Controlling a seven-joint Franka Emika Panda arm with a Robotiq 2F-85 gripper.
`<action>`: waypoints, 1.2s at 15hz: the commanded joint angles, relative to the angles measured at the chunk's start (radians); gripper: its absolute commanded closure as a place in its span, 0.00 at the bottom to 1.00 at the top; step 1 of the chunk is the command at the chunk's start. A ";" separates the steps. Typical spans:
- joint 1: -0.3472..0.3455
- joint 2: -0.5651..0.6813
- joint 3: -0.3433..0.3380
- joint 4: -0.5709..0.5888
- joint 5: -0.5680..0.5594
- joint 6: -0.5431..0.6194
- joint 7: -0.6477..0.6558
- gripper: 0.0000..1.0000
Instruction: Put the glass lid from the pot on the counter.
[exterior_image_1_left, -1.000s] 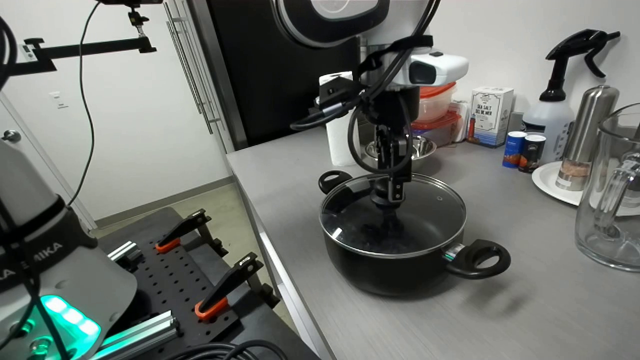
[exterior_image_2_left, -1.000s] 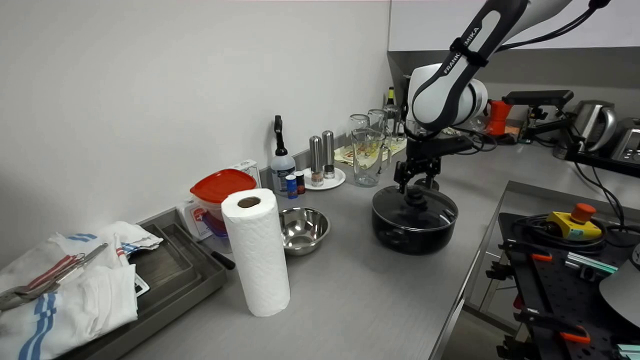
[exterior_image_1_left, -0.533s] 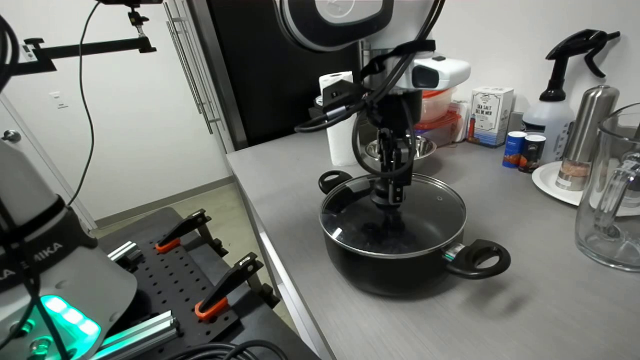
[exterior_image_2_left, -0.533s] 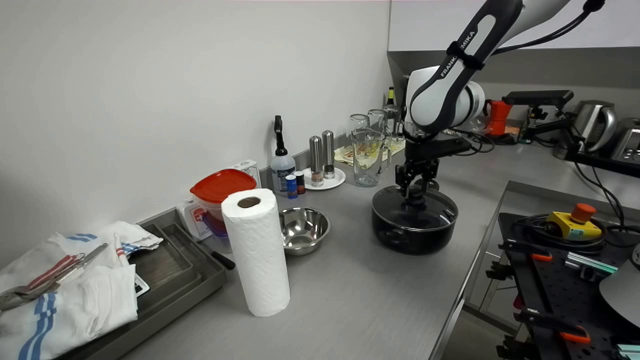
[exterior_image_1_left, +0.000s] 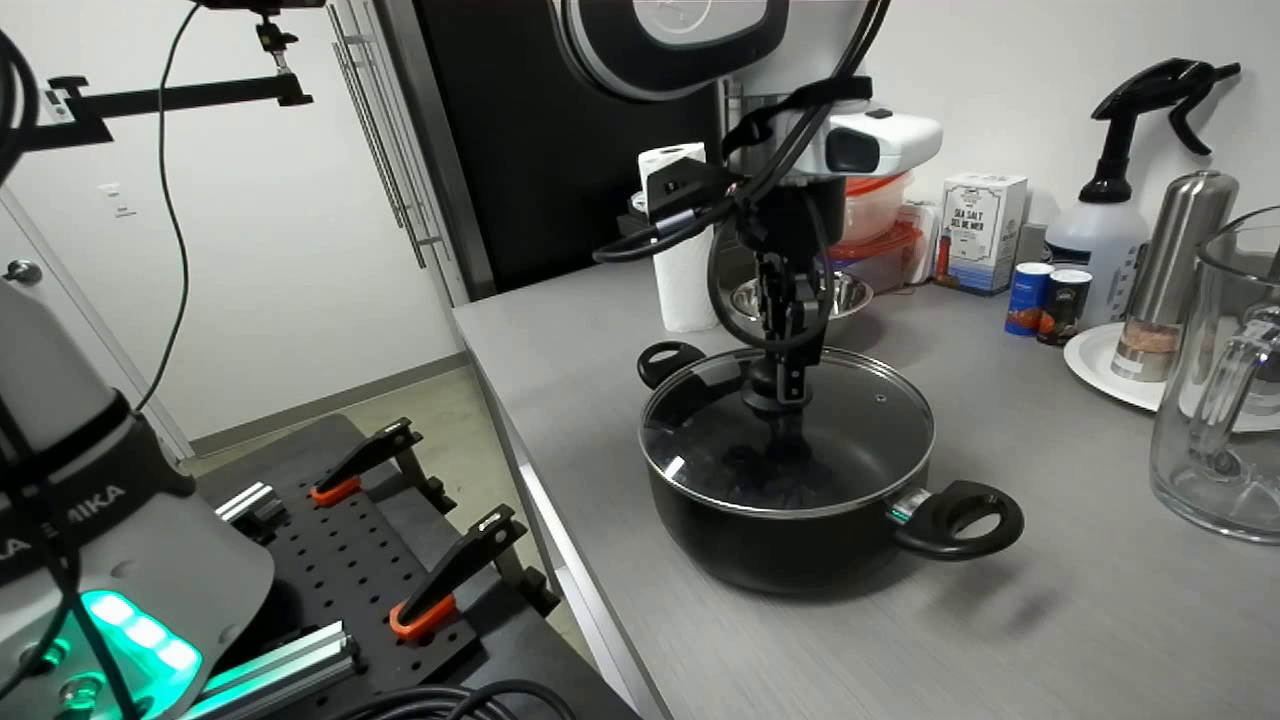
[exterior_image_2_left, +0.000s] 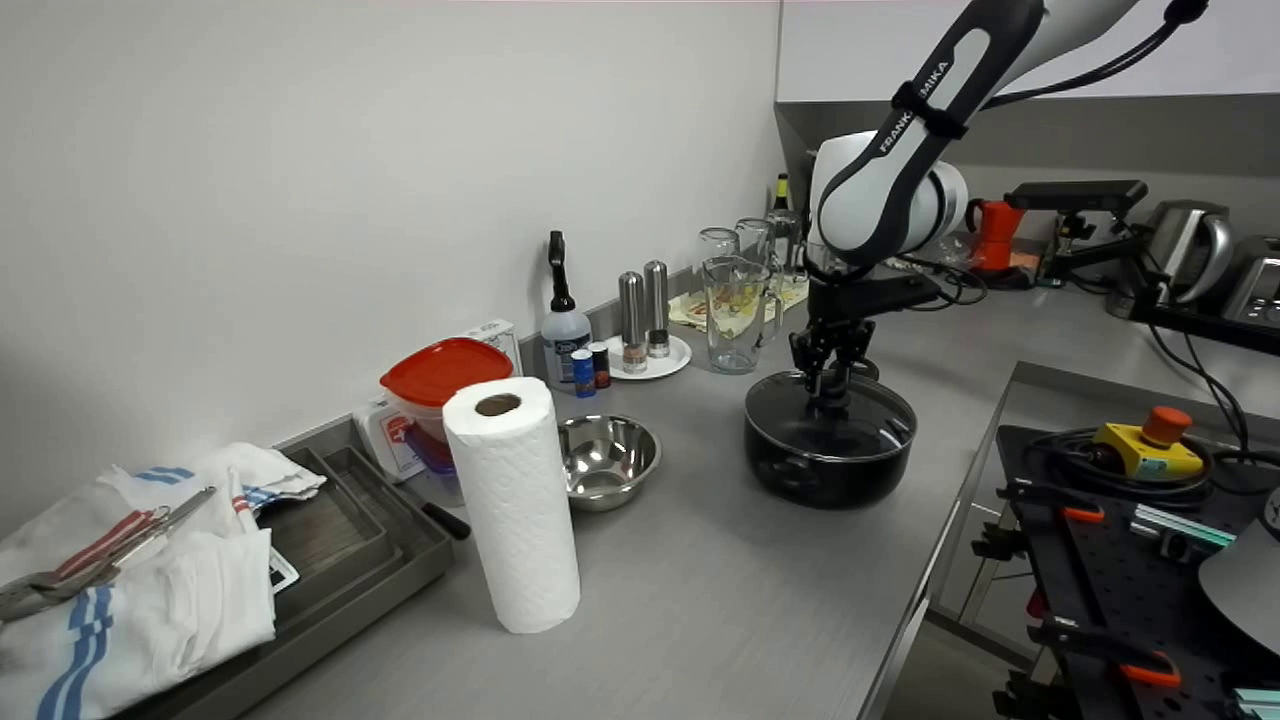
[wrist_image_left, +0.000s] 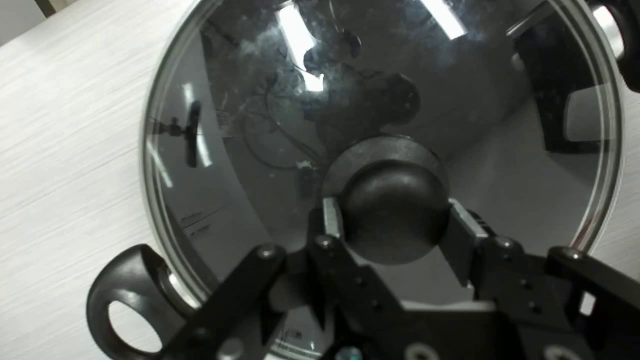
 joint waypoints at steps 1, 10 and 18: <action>0.000 -0.014 0.004 -0.001 0.023 0.006 -0.005 0.75; 0.007 -0.171 -0.015 -0.073 -0.025 -0.018 -0.004 0.75; 0.042 -0.214 0.000 -0.071 -0.167 -0.090 0.086 0.75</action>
